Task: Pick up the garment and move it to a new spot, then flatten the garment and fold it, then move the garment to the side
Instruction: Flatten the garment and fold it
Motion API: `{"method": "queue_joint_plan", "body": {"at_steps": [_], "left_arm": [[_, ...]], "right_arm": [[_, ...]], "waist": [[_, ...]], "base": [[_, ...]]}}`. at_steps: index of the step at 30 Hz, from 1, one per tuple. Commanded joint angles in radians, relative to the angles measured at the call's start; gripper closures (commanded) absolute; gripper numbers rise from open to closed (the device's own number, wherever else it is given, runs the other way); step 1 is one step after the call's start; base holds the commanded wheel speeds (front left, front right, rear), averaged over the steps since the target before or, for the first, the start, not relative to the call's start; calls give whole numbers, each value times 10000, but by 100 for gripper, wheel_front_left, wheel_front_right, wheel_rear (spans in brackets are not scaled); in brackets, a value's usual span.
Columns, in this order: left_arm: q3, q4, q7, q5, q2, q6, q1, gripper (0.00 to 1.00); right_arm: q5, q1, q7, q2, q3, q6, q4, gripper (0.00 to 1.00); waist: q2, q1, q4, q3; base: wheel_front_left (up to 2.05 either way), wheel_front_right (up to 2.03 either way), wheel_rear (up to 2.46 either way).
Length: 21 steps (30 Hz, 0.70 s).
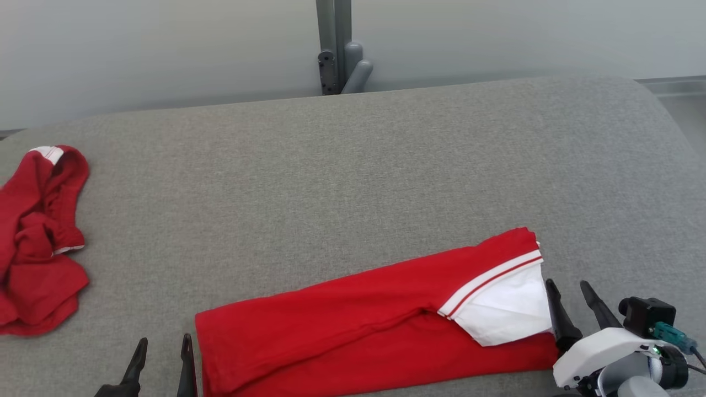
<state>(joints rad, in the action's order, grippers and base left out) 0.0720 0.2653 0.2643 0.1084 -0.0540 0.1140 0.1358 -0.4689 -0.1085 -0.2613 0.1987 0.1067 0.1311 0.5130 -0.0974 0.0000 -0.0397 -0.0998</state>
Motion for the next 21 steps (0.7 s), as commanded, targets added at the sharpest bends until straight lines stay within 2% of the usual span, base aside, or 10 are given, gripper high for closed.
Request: {"method": "queue_joint_plan", "body": {"at_steps": [1, 10, 18, 19, 20, 21], "left_arm": [[28, -11, -4, -79, -6, -4, -80, 0], [-81, 56, -4, -95, 25, 99, -196, 0], [-106, 90, -4, 27, 29, 134, -270, 0], [-123, 78, -4, 29, 29, 137, -277, 0], [-130, 71, -4, 43, 29, 139, -277, 0], [-137, 66, -4, 60, 30, 141, -273, 0]], "right_arm": [[98, -133, -11, -43, -55, -8, 176, 0], [1088, -1261, 70, -200, -205, -10, 2707, 0], [856, -1850, 925, -271, 45, -11, 4456, 0], [781, -1890, 976, -282, 109, -11, 4562, 4], [717, -1918, 993, -271, 178, -11, 4658, 59], [641, -1917, 1071, -261, 243, -13, 4768, 100]], "waist": [[0, 0, 271, -102], [0, 0, 968, -347], [0, 0, 1140, -459], [0, 0, 1144, -464], [0, 0, 1147, -463], [0, 0, 1143, -458]], "base": [[0, 0, 0], [0, 0, 0], [0, 0, 0], [0, 0, 0], [0, 0, 0], [0, 0, 0]]}}
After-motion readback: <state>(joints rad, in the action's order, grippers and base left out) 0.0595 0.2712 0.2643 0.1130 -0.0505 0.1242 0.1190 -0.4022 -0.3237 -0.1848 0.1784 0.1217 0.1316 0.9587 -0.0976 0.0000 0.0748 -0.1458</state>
